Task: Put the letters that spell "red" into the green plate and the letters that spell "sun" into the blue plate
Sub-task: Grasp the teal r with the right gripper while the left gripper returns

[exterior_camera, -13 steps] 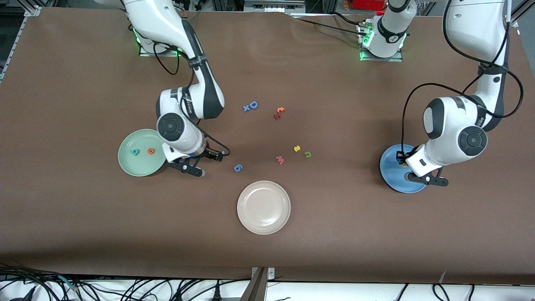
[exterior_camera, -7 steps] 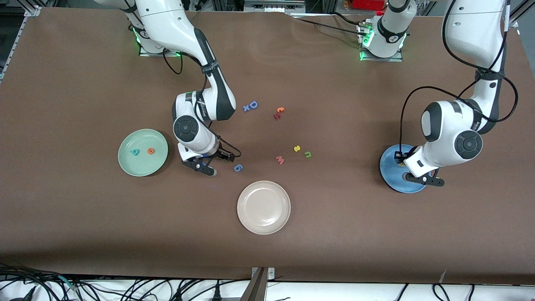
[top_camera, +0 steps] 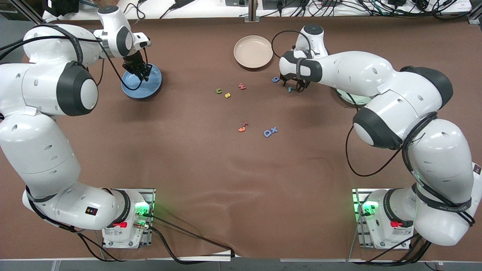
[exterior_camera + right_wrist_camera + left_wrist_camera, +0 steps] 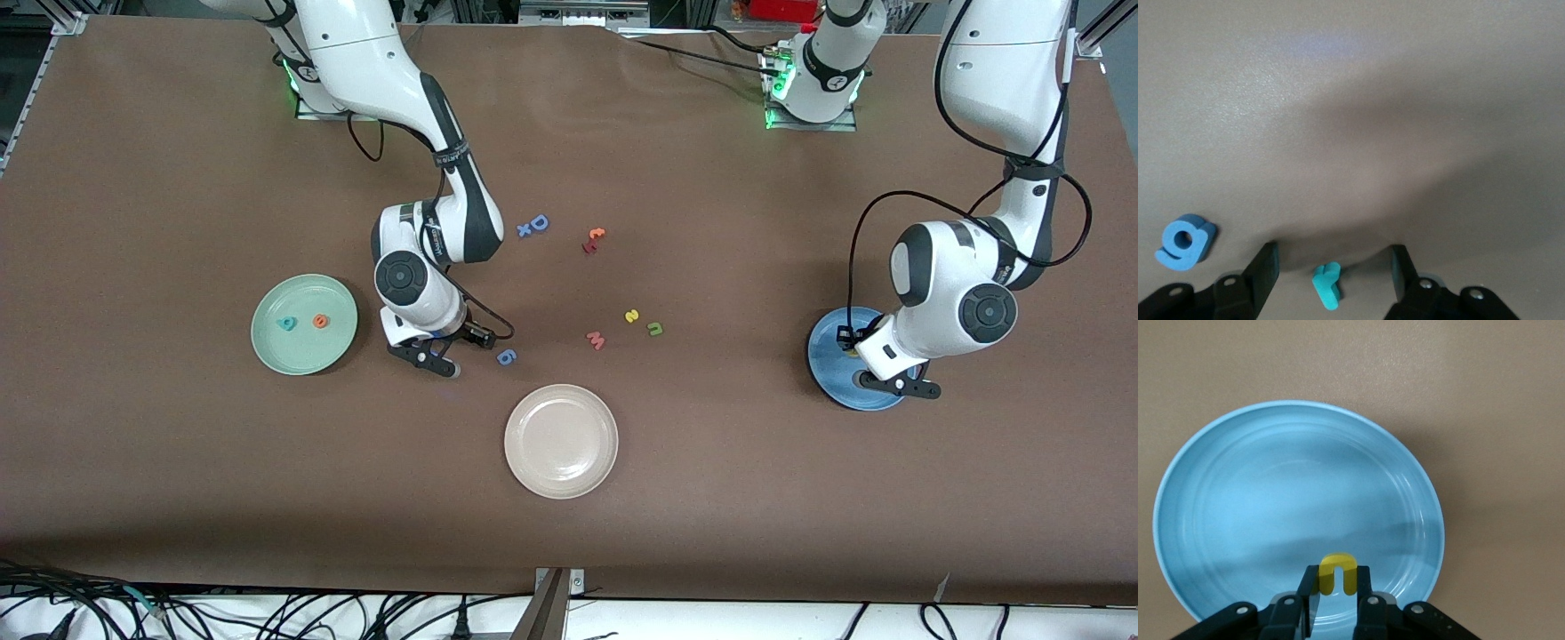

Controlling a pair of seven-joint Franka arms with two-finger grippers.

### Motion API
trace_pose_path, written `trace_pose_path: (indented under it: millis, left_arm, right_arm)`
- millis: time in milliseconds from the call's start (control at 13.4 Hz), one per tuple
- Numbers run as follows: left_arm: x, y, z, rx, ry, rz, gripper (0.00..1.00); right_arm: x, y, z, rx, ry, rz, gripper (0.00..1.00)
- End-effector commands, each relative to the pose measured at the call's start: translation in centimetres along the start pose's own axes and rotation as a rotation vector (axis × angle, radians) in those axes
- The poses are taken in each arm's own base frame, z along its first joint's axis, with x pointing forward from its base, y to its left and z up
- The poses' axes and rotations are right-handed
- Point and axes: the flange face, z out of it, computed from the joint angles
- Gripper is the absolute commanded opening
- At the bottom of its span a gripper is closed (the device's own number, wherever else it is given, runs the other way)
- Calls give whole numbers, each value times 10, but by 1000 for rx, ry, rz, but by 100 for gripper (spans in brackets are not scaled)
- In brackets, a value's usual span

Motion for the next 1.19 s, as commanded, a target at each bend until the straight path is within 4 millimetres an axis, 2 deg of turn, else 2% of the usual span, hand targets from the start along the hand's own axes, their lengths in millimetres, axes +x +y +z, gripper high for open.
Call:
trace_pose_path:
  millis: [0, 75, 224, 373, 522, 671, 745, 894, 969, 1118]
  left_arm:
    - [1, -12, -1, -11, 26, 8, 100]
    - [2, -11, -2, -12, 30, 19, 100]
    - [2, -11, -2, -13, 30, 18, 100]
    - [3, -9, -5, -12, 36, 23, 100]
    - [6, 8, -10, -20, 40, 38, 100]
    - [10, 25, -13, -26, 48, 72, 100]
    - [13, 45, -15, -30, 52, 98, 100]
    - [16, 86, -15, -94, 74, 93, 100]
    - [16, 113, -12, -137, 77, 92, 100]
    - [20, 141, -15, -144, 123, 115, 100]
  right_arm:
    - [-5, -10, 1, 20, -12, 12, 75]
    - [-7, -10, 3, 18, -16, 11, 72]
    - [-7, -9, 4, 17, -17, 12, 58]
    - [-8, -9, 4, 15, -20, 11, 33]
    - [-8, -10, 4, 16, -18, 11, 14]
    - [-8, -9, 4, 15, -20, 11, 8]
    - [-8, -9, 4, 15, -20, 11, 5]
    - [-8, -10, 0, 20, -18, 9, 5]
    - [-8, -11, -2, 23, -20, 4, 4]
    - [-9, -10, -6, 20, -32, 4, 4]
